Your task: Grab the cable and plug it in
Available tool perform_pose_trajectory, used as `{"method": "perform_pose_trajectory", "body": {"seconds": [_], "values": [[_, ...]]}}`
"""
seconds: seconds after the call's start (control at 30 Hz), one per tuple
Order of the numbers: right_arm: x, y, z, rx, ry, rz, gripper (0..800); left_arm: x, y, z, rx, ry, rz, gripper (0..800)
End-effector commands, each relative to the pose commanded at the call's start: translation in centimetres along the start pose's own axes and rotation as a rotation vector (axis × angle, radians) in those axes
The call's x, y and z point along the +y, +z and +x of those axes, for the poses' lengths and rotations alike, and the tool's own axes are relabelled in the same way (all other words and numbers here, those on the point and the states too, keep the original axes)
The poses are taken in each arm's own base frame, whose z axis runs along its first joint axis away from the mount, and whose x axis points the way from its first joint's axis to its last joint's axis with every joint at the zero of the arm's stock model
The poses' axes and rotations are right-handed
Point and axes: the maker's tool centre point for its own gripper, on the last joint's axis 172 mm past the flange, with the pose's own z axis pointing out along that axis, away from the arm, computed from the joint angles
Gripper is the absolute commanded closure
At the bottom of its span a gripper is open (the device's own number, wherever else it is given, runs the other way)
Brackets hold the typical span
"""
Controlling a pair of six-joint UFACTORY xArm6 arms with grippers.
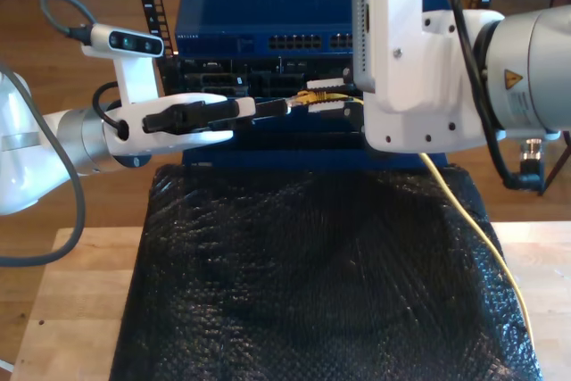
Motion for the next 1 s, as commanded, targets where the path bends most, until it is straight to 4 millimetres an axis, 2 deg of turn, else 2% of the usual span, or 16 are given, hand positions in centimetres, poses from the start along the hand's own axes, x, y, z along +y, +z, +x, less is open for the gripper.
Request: {"method": "perform_pose_trajectory", "body": {"seconds": [0.1,0.27,0.4,0.57,0.7,0.83,1.0], "values": [[-0.1,0.2,-0.1,-0.002,0.0,0.004,798,-0.3,-0.5,0.4,0.005,0.013,0.032,51],[0.3,0.2,-0.5,-0.012,0.002,-0.017,799,-0.8,-0.6,-0.3,-0.019,0.002,0.057,51],[0.1,0.9,-1.2,-0.025,0.008,-0.009,798,-1.1,-0.7,-0.5,-0.043,0.009,0.098,38],[-0.1,2.1,-2.4,-0.047,0.016,-0.003,799,-2.2,-1.8,-0.8,-0.059,0.006,0.162,17],[-1.6,3.7,-3.6,-0.065,0.032,0.037,799,-2.8,-2.7,-1.1,-0.072,0.004,0.204,16],[-3.5,5.5,-5.2,-0.088,0.051,0.084,799,-3.4,-4.4,-1.3,-0.083,0.005,0.267,16],[-7.0,8.1,-8.4,-0.141,0.083,0.144,799,-4.0,-5.7,-2.5,-0.117,-0.014,0.312,10]]}}
